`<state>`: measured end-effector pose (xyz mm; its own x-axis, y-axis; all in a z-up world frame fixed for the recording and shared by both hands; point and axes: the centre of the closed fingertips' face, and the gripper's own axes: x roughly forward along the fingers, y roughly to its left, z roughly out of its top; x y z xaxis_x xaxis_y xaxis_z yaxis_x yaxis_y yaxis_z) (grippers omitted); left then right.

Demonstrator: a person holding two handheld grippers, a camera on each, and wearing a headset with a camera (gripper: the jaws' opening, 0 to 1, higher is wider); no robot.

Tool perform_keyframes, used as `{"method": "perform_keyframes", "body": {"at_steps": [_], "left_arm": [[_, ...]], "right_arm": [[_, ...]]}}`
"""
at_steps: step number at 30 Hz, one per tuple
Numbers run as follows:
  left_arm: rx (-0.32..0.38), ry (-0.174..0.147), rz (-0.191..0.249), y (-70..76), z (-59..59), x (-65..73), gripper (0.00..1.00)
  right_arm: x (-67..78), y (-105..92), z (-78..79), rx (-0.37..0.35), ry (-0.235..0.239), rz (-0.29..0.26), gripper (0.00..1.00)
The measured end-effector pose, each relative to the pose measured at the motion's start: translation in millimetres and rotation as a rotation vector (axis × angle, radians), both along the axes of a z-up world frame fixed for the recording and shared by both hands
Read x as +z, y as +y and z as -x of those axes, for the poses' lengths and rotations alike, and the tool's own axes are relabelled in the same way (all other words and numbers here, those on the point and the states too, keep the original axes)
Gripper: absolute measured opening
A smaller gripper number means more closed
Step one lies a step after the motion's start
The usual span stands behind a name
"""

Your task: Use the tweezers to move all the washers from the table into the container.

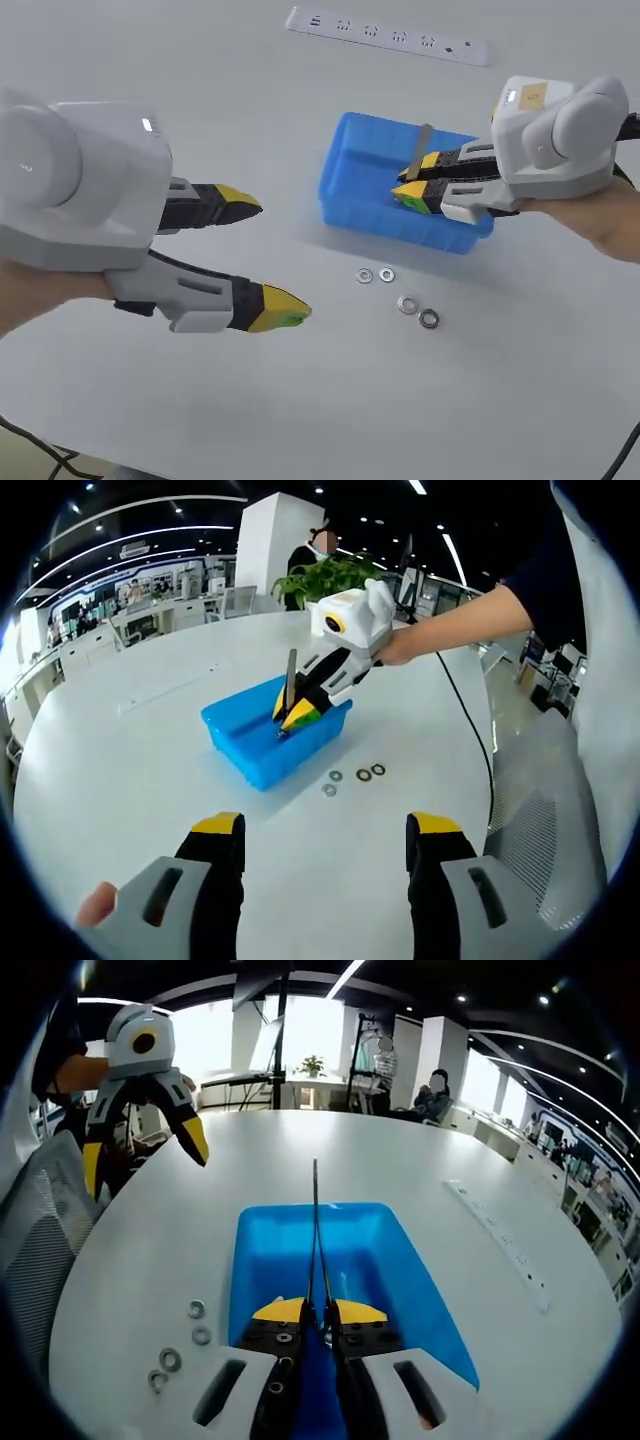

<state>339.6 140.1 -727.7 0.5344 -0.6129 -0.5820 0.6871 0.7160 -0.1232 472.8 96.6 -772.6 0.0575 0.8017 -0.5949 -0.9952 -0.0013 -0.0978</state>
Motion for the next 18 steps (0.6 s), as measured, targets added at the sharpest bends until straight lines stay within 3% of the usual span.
{"method": "perform_keyframes", "body": {"at_steps": [8,12,16,18], "left_arm": [[0.0,-0.014,-0.006,1.3,-3.1,6.4,0.71],[0.039,-0.037,-0.009,12.9,-11.2,15.0,0.73],[0.052,-0.044,0.011,14.3,-20.0,25.9,0.79],[0.043,-0.073,0.004,15.7,-28.6,24.3,0.79]], "right_arm": [[4.8,0.1,-0.4,-0.007,0.001,-0.012,0.1],[6.1,1.4,-1.4,-0.006,0.003,-0.015,0.1],[7.4,2.9,-1.1,0.001,0.001,-0.015,0.1],[9.0,3.7,-0.8,0.002,0.0,-0.018,0.1]]}}
